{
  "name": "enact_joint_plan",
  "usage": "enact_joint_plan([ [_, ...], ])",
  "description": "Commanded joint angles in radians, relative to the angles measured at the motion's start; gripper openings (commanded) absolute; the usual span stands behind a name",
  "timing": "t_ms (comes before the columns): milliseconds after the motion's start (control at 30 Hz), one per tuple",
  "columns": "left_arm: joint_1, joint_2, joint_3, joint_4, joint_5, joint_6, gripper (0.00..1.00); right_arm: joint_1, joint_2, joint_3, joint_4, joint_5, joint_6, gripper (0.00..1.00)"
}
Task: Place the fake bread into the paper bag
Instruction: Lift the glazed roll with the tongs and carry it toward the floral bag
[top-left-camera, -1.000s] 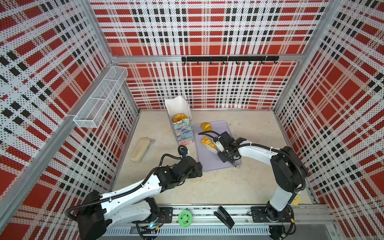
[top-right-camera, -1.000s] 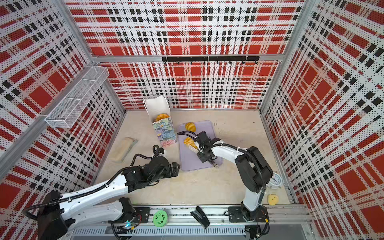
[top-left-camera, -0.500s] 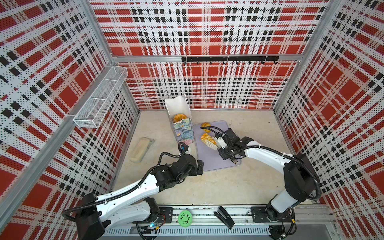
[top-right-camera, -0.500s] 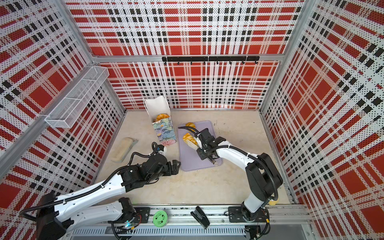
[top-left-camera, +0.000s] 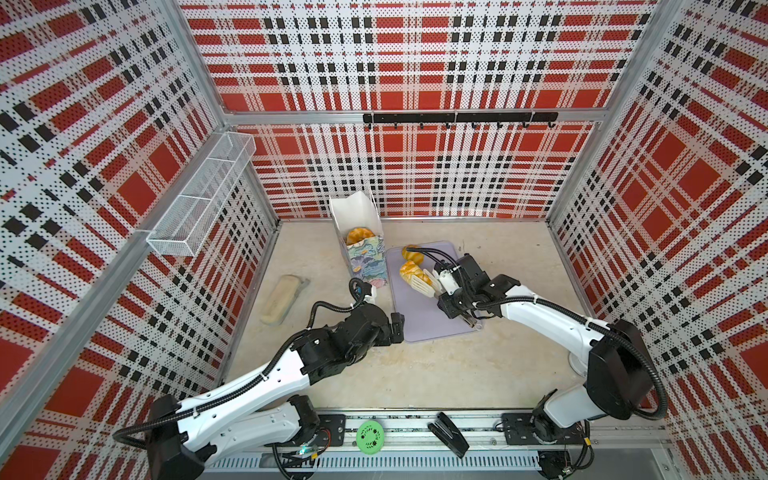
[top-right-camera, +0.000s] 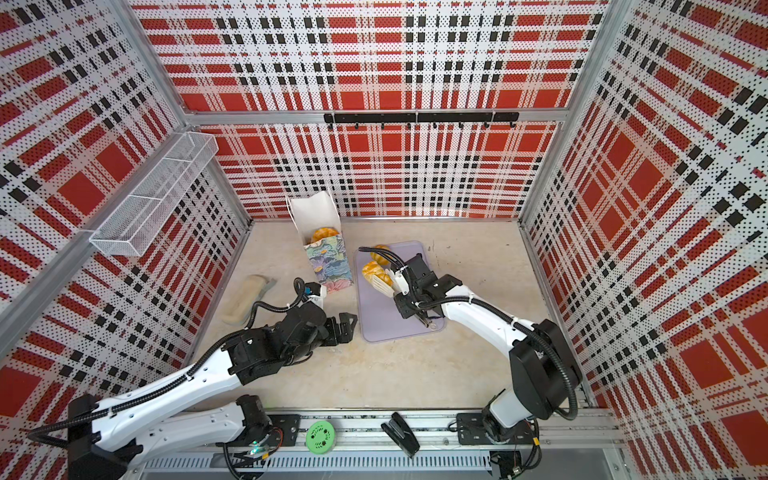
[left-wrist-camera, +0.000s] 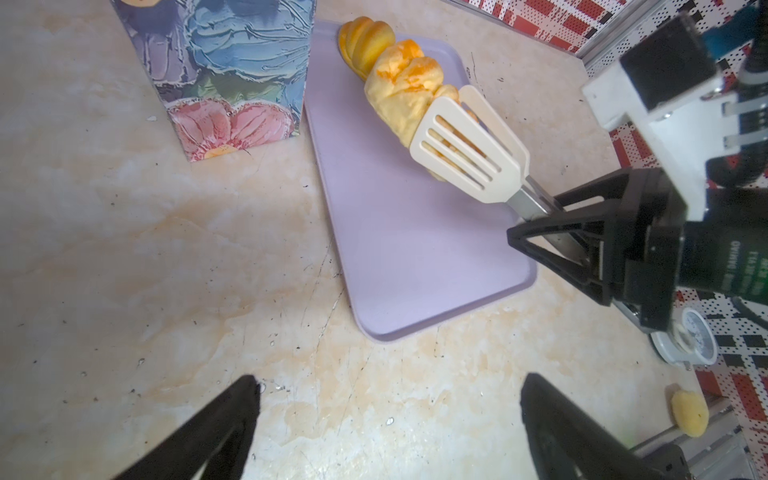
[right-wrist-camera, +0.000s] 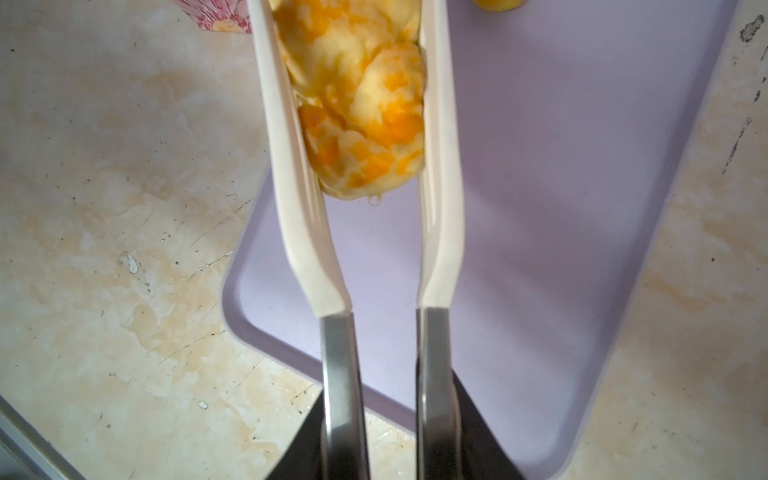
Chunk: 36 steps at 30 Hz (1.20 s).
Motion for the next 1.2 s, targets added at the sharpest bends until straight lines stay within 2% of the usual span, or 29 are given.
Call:
enact_joint_plan([
  [0,-0.008,-0.022,0.042,-0.032,-0.05,0.013,1.0,-0.004,-0.051,0.005,0.06,-0.037,0.018,0.37],
  [1167,0.002,-0.08,0.206,-0.151,-0.139,0.109,0.99,0.07,-0.145,0.138,0.04,-0.056,0.052,0.37],
])
